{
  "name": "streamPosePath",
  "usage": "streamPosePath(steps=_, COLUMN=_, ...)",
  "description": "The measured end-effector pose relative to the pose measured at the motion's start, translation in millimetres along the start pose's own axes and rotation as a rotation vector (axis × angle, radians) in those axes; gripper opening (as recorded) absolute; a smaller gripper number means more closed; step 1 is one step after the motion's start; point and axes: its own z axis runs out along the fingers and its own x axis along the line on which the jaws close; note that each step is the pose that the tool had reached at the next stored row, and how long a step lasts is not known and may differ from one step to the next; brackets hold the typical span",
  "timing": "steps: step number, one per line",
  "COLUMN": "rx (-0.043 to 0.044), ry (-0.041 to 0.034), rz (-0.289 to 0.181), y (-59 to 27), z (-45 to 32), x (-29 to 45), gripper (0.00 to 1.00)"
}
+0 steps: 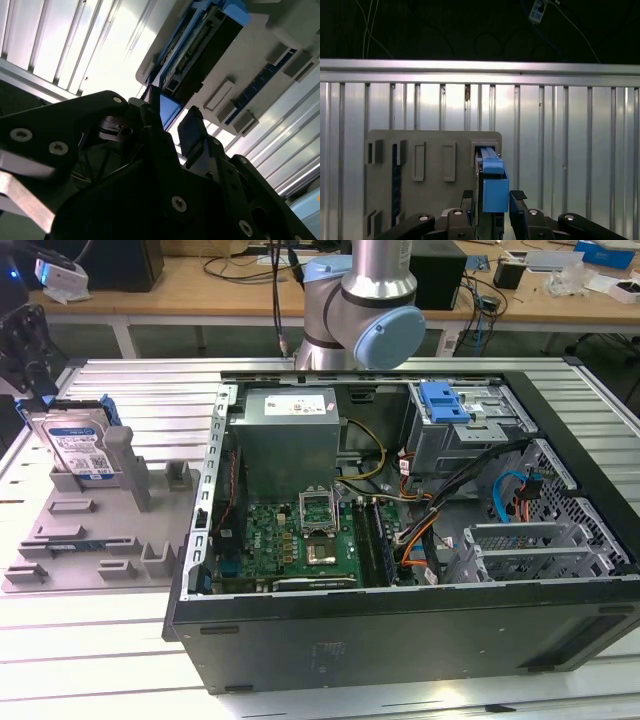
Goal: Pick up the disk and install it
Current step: 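Pick up the disk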
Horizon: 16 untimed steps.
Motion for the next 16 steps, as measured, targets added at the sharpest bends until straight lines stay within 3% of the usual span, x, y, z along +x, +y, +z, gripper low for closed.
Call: streamPosePath(steps=16, rx=0.0002, ry=-0.0026, rz=0.02, y=-0.3, z=12.3, x=0.2, gripper=0.42)
